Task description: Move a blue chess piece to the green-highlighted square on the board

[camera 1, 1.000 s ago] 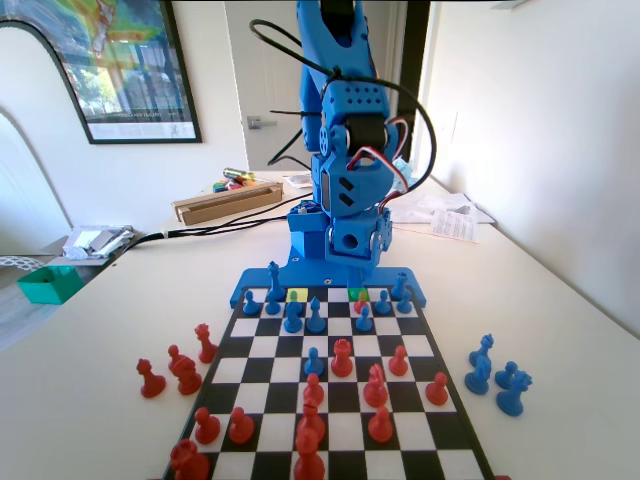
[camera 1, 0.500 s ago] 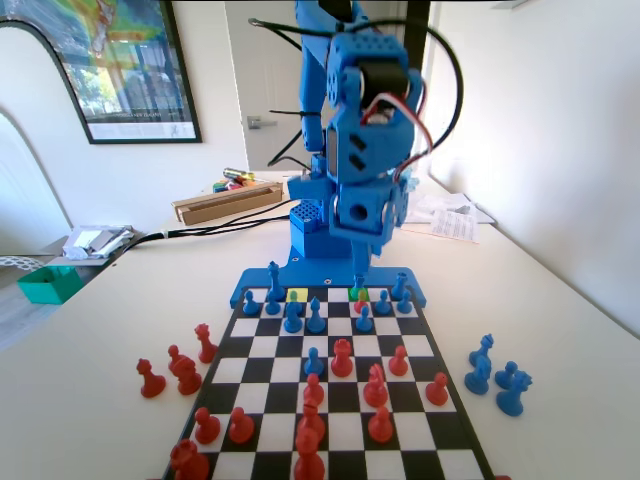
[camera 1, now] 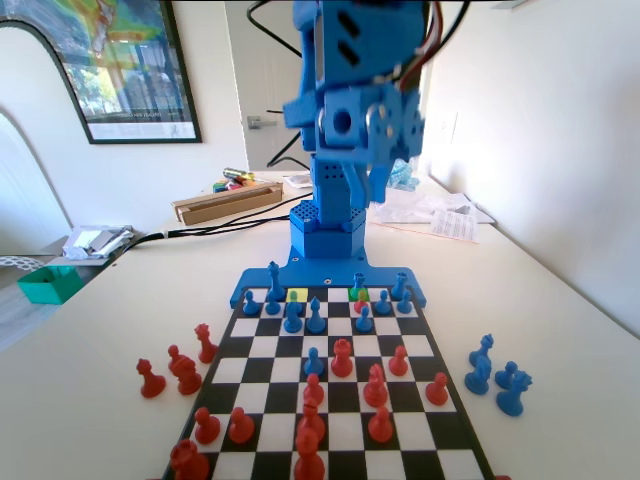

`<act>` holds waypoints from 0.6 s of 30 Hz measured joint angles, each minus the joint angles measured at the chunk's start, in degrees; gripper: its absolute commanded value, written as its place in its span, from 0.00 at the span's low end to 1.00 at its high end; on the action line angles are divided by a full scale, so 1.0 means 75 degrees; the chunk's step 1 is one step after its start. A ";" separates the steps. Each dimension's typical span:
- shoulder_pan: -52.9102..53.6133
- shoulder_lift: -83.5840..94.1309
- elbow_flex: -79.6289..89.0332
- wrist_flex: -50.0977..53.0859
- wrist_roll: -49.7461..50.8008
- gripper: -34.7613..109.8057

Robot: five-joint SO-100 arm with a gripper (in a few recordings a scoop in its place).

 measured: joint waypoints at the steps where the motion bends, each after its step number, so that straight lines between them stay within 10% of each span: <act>1: 0.0082 0.0000 -0.0211 0.0129 0.0152 0.29; 18: 0.1430 0.1734 -0.2168 0.1652 0.2508 0.28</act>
